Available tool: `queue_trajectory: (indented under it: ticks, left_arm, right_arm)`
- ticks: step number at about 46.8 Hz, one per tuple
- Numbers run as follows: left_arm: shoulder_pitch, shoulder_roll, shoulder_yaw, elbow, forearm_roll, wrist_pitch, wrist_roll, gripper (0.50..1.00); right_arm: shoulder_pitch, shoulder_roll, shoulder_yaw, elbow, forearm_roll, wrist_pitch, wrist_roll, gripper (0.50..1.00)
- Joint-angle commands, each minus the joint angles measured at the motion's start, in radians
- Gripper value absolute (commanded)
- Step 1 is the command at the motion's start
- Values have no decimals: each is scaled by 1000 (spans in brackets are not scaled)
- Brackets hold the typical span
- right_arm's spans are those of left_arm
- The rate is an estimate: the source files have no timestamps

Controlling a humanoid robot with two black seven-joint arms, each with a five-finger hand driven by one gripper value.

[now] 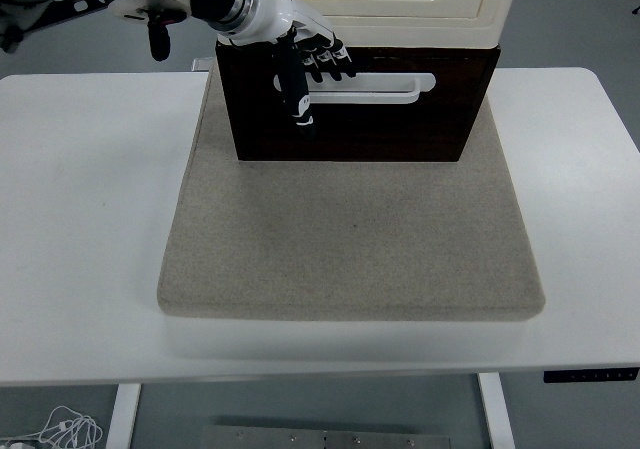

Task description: Open the drawer under the combination cabinet

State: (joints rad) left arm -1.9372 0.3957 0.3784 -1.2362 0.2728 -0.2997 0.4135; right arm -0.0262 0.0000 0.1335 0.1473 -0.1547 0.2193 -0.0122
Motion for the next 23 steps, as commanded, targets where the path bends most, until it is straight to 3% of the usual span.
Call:
queue_trajectory:
  ticks: [1, 23]
  left_arm:
    - [9, -15, -1, 4, 2, 10, -1, 1000]
    - [29, -80, -3, 52, 3, 11, 1, 1000]
  right_arm:
    - [0, 0, 0, 0, 0, 0, 0, 926]
    - [0, 0, 0, 0, 0, 0, 0, 926]
